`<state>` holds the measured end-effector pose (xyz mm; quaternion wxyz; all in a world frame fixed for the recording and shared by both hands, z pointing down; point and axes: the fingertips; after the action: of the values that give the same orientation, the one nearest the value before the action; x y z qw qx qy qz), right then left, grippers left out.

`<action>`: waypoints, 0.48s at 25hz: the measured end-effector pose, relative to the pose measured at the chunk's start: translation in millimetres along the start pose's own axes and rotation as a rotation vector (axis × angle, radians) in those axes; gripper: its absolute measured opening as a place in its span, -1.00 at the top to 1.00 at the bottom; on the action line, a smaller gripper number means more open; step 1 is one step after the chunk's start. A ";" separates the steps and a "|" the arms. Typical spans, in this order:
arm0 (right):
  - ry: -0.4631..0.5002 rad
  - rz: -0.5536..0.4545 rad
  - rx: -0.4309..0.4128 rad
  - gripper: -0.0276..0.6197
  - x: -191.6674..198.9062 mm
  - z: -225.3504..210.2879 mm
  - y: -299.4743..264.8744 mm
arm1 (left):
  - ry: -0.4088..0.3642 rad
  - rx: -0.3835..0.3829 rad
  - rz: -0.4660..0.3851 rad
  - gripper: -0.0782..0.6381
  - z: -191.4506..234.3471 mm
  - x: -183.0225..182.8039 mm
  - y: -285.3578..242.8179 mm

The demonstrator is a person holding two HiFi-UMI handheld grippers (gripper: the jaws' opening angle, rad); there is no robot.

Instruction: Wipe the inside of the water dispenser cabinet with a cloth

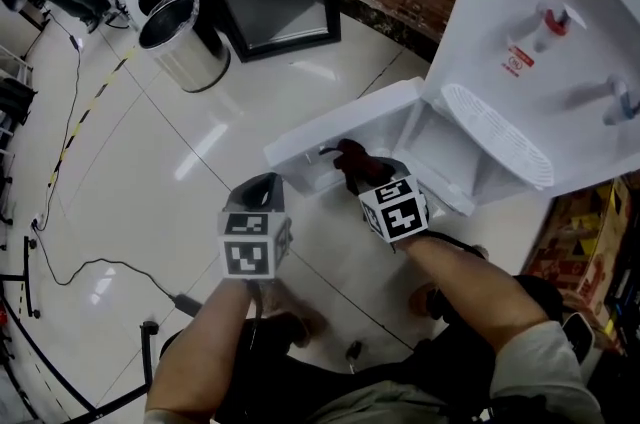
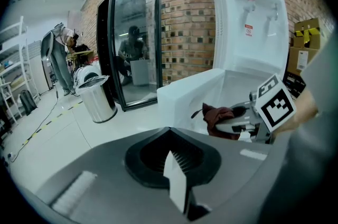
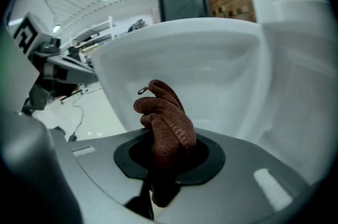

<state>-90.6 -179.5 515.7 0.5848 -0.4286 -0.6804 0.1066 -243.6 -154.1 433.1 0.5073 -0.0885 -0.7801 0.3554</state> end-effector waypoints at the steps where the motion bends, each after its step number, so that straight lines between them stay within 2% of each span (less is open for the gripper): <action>1: 0.043 0.014 -0.055 0.60 4.9 20.7 -2.7 | -0.001 0.001 -0.001 0.78 -0.2 0.2 0.0; 3: 0.111 0.053 -0.143 0.60 17.8 55.5 -7.5 | -0.001 0.003 -0.004 0.78 -0.2 0.7 0.3; 6: 0.172 0.120 -0.215 0.60 38.0 87.2 -17.6 | 0.002 0.003 -0.008 0.78 0.3 0.8 0.9; 12: 0.237 0.171 -0.238 0.60 48.8 104.5 -47.3 | 0.005 0.011 -0.015 0.78 -2.5 -0.6 0.0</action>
<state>-202.5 -136.6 550.0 0.5949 -0.5605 -0.5757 0.0236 -241.2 -153.2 433.3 0.5124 -0.0808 -0.7775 0.3556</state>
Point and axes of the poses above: the fingertips, and each gripper's own axes: y backward along the fingers, z to its left, x out of its underside, and after that the axes turned 15 degrees about -y, right-handed
